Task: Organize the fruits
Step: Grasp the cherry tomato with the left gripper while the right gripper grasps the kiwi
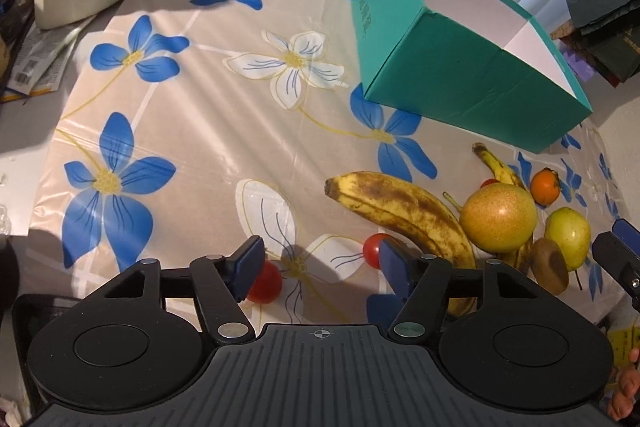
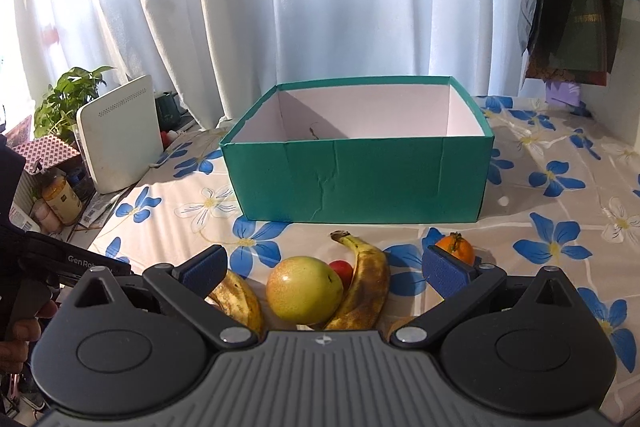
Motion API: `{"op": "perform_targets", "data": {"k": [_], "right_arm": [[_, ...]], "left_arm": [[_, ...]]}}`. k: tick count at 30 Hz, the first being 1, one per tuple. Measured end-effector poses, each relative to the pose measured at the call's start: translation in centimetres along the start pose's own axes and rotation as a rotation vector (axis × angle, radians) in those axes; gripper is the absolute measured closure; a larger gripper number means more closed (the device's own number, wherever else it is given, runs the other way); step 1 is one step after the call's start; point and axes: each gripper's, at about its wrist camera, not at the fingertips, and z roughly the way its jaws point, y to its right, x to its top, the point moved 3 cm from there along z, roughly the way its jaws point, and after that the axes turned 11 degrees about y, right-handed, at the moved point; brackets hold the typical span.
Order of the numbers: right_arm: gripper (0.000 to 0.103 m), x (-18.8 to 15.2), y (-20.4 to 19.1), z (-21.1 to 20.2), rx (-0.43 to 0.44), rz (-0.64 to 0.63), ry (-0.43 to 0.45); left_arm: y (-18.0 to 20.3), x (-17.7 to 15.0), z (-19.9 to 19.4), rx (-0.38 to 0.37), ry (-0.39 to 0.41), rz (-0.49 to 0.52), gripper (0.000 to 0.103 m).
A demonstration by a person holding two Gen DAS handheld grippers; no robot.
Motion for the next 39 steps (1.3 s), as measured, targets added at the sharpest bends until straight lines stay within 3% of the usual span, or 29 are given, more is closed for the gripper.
{"op": "perform_targets", "data": {"k": [3,6,8,16,23,32,39], "right_arm": [[0.000,-0.2,0.0,-0.1,-0.001,0.016,-0.007],[0.000,-0.4,-0.2,-0.4,0.010,0.019,-0.008],[0.000,-0.7,-0.7,-0.4,0.041,0.009,-0.023],[0.000,-1.9,-3.3,-0.4,0.160,-0.053,-0.089],[0.000,-2.4,-3.6,-0.3,0.154,-0.045,-0.118],[0.000,-2.9,-3.6,-0.1,0.147,-0.038,-0.144],[0.000,-3.2,-4.6,0.1,0.203,-0.072,-0.204]], "left_arm": [[-0.2,0.3,-0.6,0.015,-0.015,-0.010,0.038],[-0.2,0.3,-0.4,0.066,-0.021,0.043,0.040],[-0.5,-0.1,0.2,0.096,-0.052,0.066,0.054],[-0.5,-1.3,1.0,0.110,-0.090,0.117,0.074],[0.5,-1.6,1.1,0.155,-0.067,0.207,0.074],[1.4,-2.2,0.9,0.159,-0.040,0.304,0.076],[1.5,-0.9,-1.5,0.146,0.051,0.266,0.076]]}}
